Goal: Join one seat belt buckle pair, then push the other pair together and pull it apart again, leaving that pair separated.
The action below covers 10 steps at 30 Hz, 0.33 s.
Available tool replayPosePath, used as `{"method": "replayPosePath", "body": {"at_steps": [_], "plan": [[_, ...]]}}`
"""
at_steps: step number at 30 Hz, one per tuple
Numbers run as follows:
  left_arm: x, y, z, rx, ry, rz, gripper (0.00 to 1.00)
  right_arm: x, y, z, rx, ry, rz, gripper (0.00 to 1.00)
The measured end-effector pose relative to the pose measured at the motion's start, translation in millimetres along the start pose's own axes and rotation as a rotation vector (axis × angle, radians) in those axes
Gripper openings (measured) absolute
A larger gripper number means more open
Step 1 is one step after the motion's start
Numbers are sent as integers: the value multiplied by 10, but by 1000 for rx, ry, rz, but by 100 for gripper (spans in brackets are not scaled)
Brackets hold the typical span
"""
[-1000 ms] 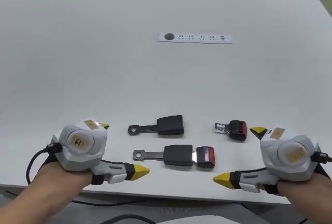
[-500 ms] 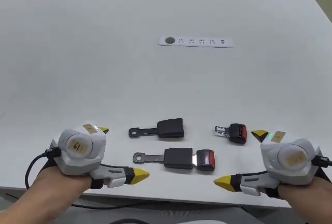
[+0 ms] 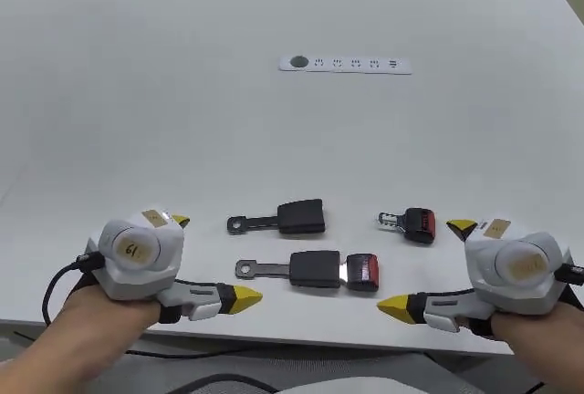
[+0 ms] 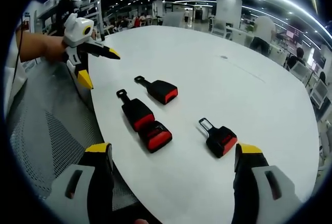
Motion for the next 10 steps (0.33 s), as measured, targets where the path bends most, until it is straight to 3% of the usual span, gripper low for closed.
{"method": "replayPosePath", "body": {"at_steps": [10], "plan": [[14, -11, 18, 6, 4, 13, 100, 17, -50, 50, 7, -5, 14, 98]]}}
Point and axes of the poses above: the centre of the closed fingertips' face, and the gripper's own axes: z roughly forward along the fingers, y roughly to its left, x roughly out of its underside, the point moved 1 cm from there along -z, roughly backward along the fingers, and after that the axes turned 7 degrees about -z, right-handed, at the moved point
